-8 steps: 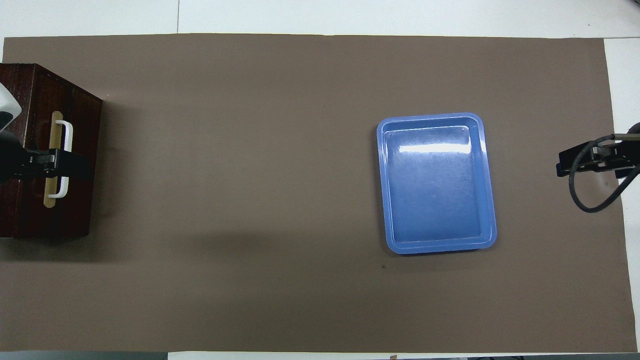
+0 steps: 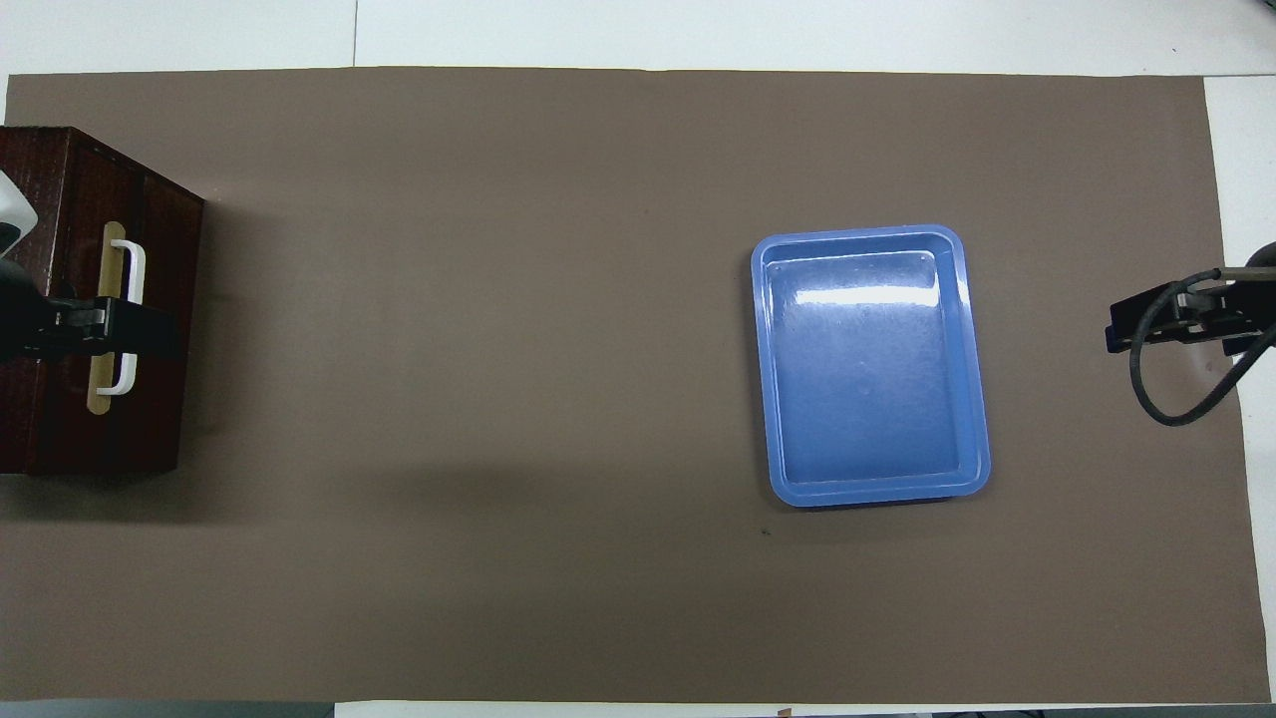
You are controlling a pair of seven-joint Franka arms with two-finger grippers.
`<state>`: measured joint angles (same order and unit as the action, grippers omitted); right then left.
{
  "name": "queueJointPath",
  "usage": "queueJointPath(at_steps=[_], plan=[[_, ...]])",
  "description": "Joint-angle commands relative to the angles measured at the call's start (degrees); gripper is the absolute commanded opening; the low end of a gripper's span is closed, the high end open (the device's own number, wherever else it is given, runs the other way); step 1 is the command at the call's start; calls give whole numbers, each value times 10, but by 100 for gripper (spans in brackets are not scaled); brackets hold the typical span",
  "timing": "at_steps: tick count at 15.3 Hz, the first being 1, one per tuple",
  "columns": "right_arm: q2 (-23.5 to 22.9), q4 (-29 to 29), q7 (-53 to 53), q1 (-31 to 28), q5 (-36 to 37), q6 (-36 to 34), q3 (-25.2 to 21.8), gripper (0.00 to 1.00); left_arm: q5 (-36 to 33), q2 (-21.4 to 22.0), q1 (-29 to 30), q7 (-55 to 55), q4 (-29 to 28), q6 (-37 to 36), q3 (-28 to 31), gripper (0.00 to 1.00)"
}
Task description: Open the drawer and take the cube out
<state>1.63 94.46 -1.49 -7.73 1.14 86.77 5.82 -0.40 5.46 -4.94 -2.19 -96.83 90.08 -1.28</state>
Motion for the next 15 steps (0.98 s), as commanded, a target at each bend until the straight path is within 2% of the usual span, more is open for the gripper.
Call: queueJointPath(at_steps=[1, 3, 8, 12, 15], plan=[[5, 3, -4, -4, -9, 1, 3, 100, -29, 0, -2, 5, -13, 23, 4, 100], [5, 3, -4, -5, -9, 1, 3, 100, -46, -5, 4, 5, -34, 73, 4, 100], [5, 3, -4, -8, -9, 1, 3, 100, -128, -58, 10, 5, -99, 210, 5, 100], [5, 3, -4, -5, -9, 1, 3, 100, -184, -121, 31, 2, -115, 292, 6, 100], [5, 3, -4, -6, -9, 1, 3, 100, -192, -126, 42, 2, -148, 342, 6, 100]])
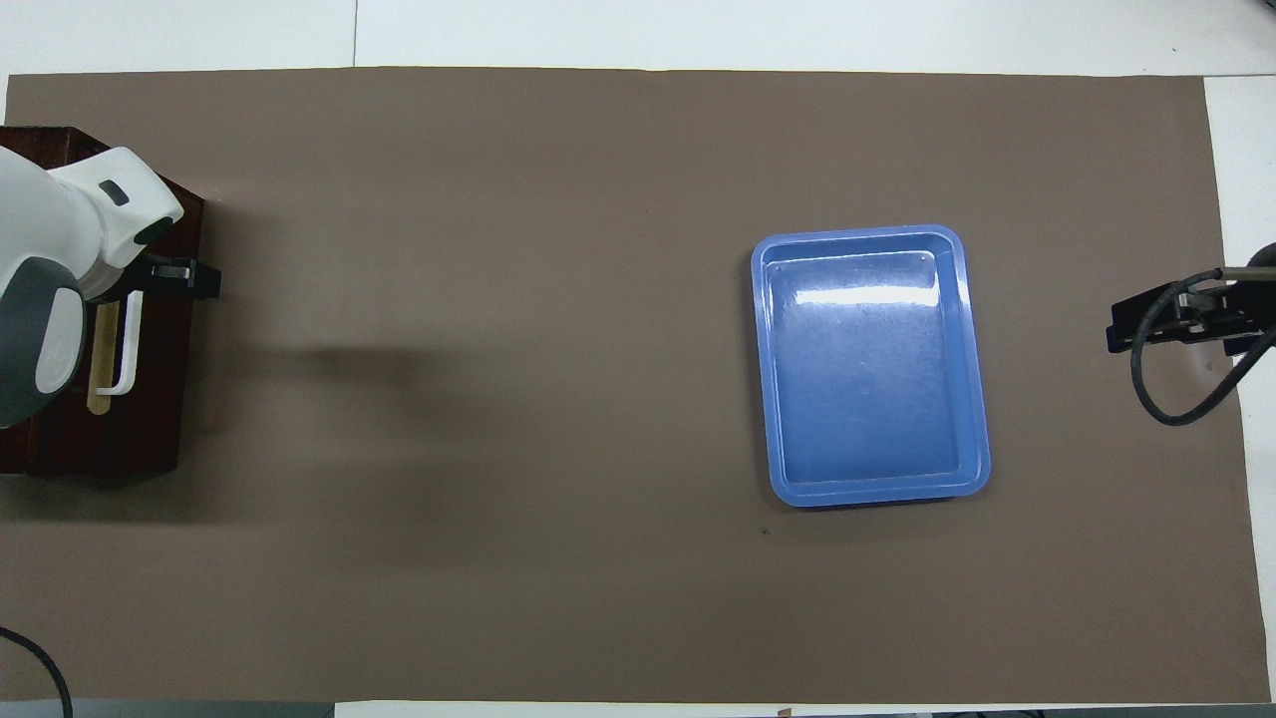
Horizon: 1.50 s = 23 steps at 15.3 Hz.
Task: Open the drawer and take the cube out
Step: 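Pull the drawer open toward the robot with the left gripper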
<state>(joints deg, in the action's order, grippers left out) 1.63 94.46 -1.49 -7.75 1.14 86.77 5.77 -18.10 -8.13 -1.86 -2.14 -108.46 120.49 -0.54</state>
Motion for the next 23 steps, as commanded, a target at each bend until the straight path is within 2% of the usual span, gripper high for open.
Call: queueJointPath(at_steps=[1, 6, 11, 19, 23], plan=[[5, 3, -4, -6, -9, 1, 4, 100, -15, 10, 12, 1, -39, 43, -2, 100], [5, 4, -4, -9, -9, 1, 4, 100, -22, 12, 12, 1, -70, 72, -2, 100], [6, 5, -4, -9, -9, 1, 4, 100, -22, 13, 2, -2, -77, 79, -6, 100], [6, 5, -4, -9, -9, 1, 4, 100, -13, 13, -81, -19, -74, 72, -7, 100], [6, 5, -4, -9, -9, 1, 4, 100, -4, 14, -94, -22, -75, 66, -7, 100]])
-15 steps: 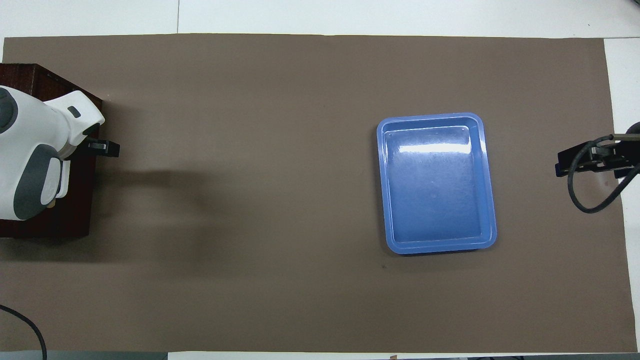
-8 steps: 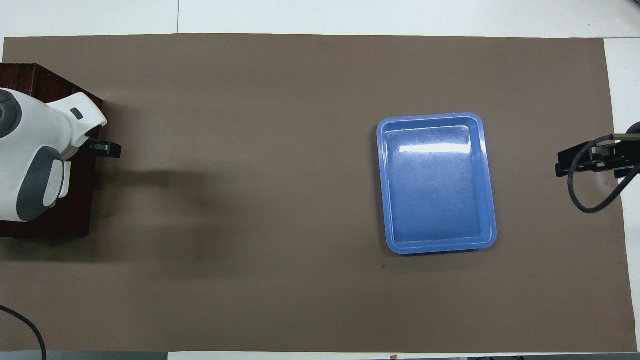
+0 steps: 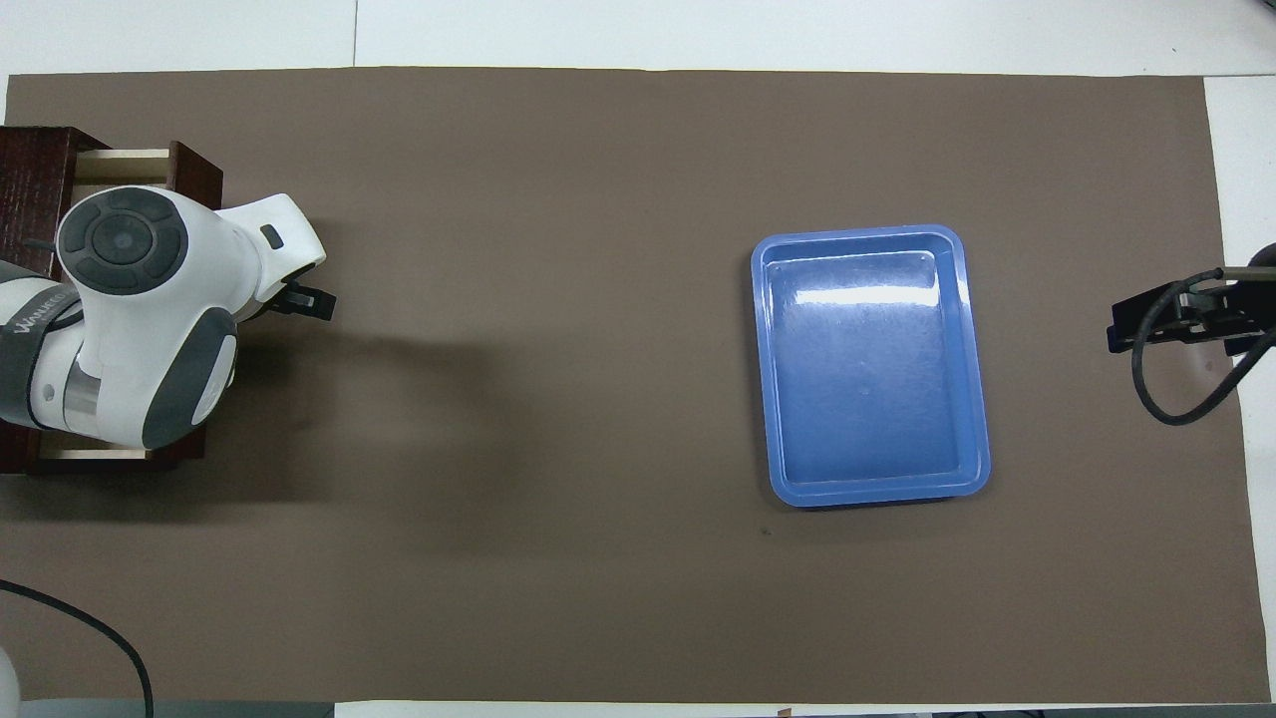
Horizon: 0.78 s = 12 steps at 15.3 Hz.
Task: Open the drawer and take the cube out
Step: 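Pull the drawer open toward the robot with the left gripper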
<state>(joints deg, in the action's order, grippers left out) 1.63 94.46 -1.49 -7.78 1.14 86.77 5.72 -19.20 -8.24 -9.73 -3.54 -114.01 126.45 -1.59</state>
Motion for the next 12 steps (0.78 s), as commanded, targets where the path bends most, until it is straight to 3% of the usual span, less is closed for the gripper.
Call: queueJointPath(at_steps=[1, 4, 9, 12], plan=[[6, 5, -4, -8, -9, 1, 4, 100, 7, 16, -20, -7, -17, -1, 4, 100], [6, 5, -3, -8, -9, 1, 4, 100, 8, 9, -23, -4, 13, -40, 4, 100], [6, 5, -2, -7, -10, 1, 5, 100, 96, -9, -37, 0, 172, -228, 4, 100], [6, 5, -2, -7, -10, 1, 5, 100, 134, 2, -32, -15, 224, -299, 15, 100]])
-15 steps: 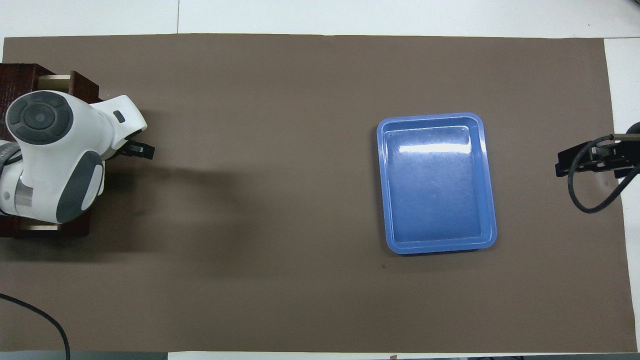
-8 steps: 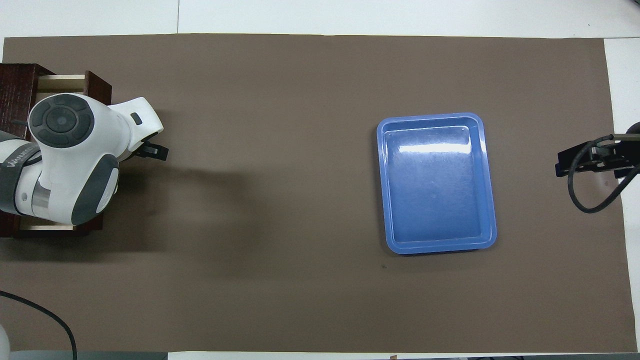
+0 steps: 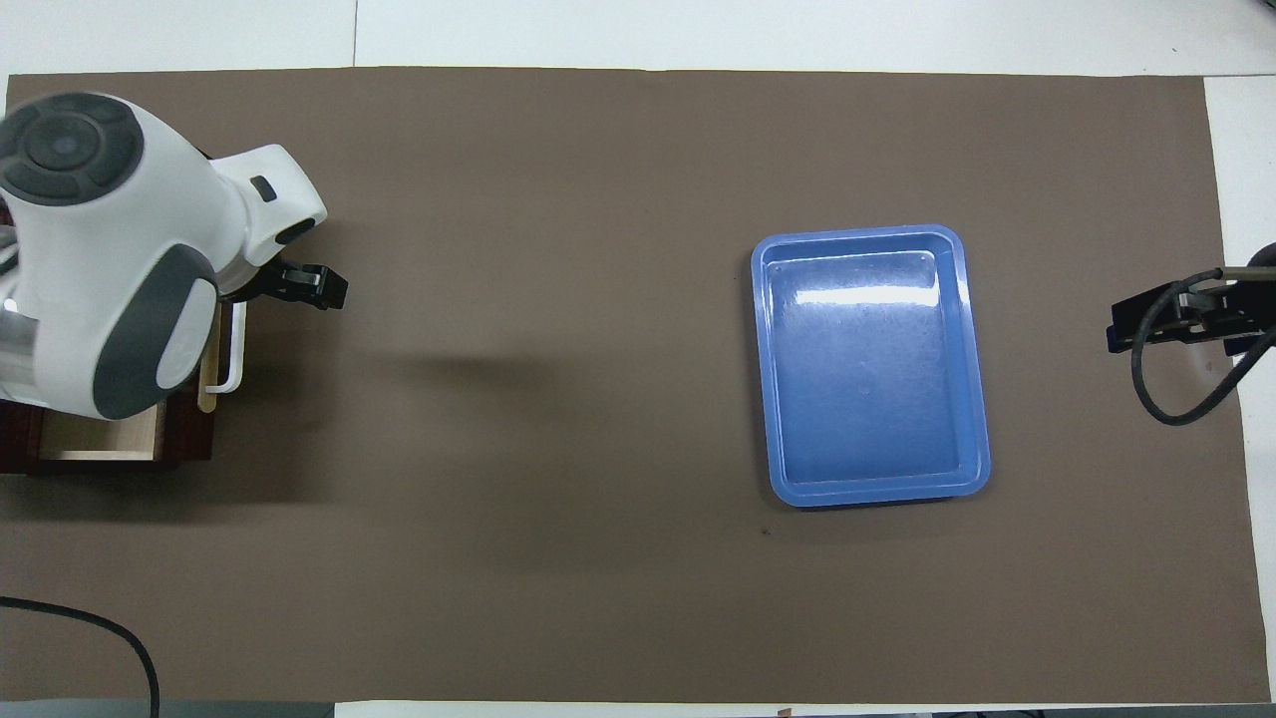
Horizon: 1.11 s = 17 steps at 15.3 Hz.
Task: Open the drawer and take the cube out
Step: 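Pull the drawer open toward the robot with the left gripper, then release the handle and lower the left gripper over the yellow cube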
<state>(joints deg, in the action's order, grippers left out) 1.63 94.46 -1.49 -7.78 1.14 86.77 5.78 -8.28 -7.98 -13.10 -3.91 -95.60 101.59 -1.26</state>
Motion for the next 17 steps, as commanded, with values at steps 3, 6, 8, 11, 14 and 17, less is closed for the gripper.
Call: queueJointPath(at_steps=[3, 6, 8, 11, 14, 17], plan=[[6, 5, -3, -7, -10, 1, 5, 100, 72, 24, 21, -113, 64, -85, 43, 100], [6, 5, -3, -7, -10, 1, 5, 100, 74, 36, 57, -214, 65, -95, 45, 100], [6, 5, -3, -7, -10, 1, 5, 100, 74, 40, 89, -266, 63, -97, 45, 100], [6, 5, -3, -7, -10, 1, 5, 100, 77, 53, 123, -448, 33, -71, 45, 100], [6, 5, -2, -7, -10, 1, 5, 100, 78, 83, 127, -538, -36, -24, 45, 100], [6, 5, -1, -7, -10, 1, 5, 100, 78, 84, 129, -595, -69, 4, 47, 100]])
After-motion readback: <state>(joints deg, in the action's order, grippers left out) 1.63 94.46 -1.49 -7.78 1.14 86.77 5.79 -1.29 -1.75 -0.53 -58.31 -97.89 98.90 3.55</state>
